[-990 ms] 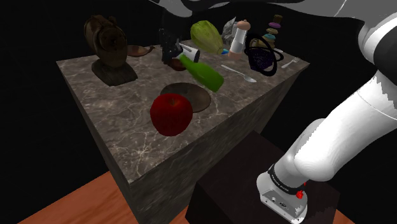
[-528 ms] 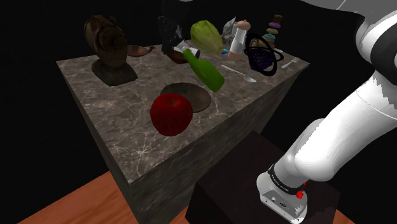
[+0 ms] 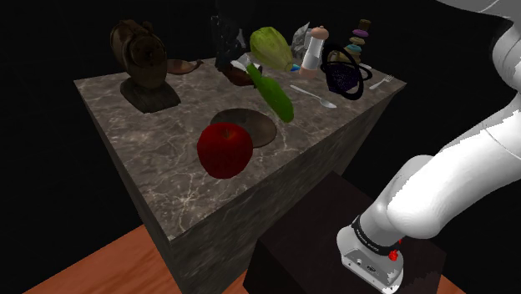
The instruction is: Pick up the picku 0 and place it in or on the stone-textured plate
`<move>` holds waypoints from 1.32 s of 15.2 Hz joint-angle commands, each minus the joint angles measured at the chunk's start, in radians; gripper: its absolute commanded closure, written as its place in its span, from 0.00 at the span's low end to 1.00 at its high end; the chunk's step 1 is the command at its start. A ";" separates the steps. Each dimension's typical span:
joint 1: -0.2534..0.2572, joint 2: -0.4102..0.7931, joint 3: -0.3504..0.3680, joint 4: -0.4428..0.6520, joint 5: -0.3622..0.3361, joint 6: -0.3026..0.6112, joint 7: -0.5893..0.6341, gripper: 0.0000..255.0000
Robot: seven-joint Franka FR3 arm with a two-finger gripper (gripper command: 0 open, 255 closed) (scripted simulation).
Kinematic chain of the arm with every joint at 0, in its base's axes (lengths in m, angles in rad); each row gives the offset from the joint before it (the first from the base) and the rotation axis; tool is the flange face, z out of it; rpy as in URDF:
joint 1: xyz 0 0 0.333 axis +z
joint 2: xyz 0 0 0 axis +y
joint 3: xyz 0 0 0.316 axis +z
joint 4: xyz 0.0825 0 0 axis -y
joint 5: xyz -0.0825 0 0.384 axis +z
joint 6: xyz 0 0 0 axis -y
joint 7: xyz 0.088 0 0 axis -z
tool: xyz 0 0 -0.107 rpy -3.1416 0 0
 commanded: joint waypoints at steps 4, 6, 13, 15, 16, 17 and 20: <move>0.035 -0.122 0.036 -0.084 0.031 -0.030 0.065 1.00; 0.050 -0.168 0.052 -0.113 0.044 -0.043 0.094 1.00; 0.075 -0.239 0.078 -0.212 0.069 -0.010 0.130 1.00; 0.076 -0.245 0.079 -0.244 0.072 0.016 0.129 1.00; 0.075 -0.239 0.079 -0.223 0.070 0.002 0.130 1.00; 0.075 -0.239 0.079 -0.223 0.069 0.002 0.130 0.00; 0.113 -0.200 0.022 -0.194 0.105 -0.026 0.076 0.00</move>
